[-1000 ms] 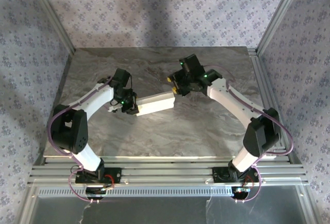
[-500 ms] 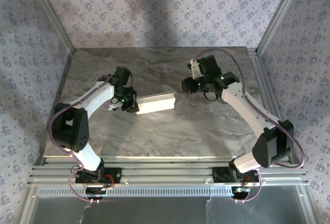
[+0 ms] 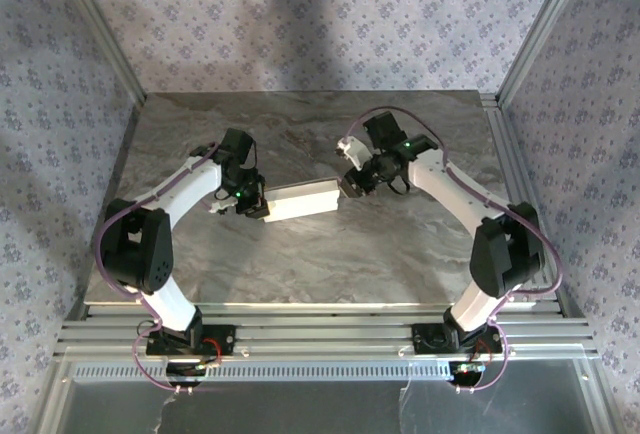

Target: Fold the paper box

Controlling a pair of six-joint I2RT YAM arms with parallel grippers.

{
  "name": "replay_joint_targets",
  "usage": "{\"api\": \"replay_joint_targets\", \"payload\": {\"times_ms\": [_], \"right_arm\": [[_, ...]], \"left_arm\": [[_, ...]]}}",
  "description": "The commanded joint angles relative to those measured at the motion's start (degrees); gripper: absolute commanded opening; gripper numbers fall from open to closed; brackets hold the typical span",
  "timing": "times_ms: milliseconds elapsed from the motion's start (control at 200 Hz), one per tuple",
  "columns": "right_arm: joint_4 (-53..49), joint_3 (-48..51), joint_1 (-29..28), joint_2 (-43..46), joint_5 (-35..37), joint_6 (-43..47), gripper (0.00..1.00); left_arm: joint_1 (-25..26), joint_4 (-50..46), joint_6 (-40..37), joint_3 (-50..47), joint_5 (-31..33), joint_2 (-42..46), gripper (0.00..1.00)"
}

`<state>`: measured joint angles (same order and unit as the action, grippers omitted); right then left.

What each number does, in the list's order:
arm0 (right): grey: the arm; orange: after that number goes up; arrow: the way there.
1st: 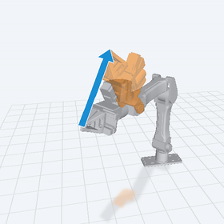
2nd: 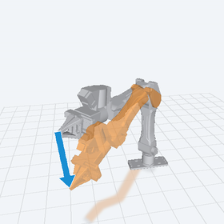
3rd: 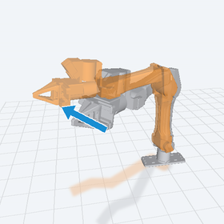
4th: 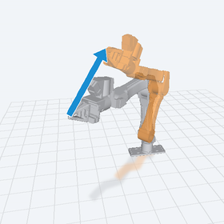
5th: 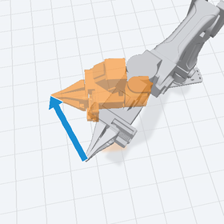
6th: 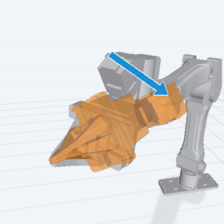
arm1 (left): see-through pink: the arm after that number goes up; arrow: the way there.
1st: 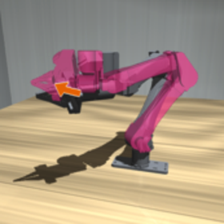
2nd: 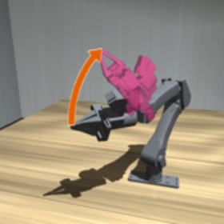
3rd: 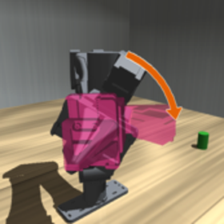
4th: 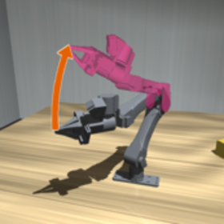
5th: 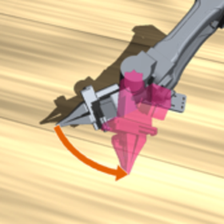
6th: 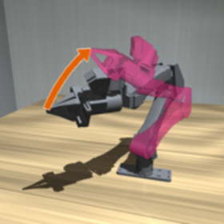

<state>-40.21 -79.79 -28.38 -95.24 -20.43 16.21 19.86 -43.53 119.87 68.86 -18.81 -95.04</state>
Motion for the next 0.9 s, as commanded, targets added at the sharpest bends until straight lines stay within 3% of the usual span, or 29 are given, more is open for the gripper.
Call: {"api": "replay_joint_targets", "payload": {"times_ms": [0,265,540,894], "right_arm": [[-2.23,-3.71,-0.44,-1.22,-0.33,1.99,0.32],[-3.86,-6.31,-0.88,-4.05,-0.43,1.09,0.22],[-3.84,-5.73,-1.06,-4.12,0.43,0.94,0.22],[-3.21,-7.49,-1.86,-6.51,1.14,-0.60,0.13]], "left_arm": [[-0.43,-2.71,0.64,1.63,0.17,-0.98,0.42],[-0.61,-2.85,0.18,1.89,0.36,-1.20,0.42],[-0.70,-2.66,-0.25,2.33,0.26,-1.46,0.41],[-0.87,-2.66,-0.52,2.42,0.35,-1.55,0.41]]}}
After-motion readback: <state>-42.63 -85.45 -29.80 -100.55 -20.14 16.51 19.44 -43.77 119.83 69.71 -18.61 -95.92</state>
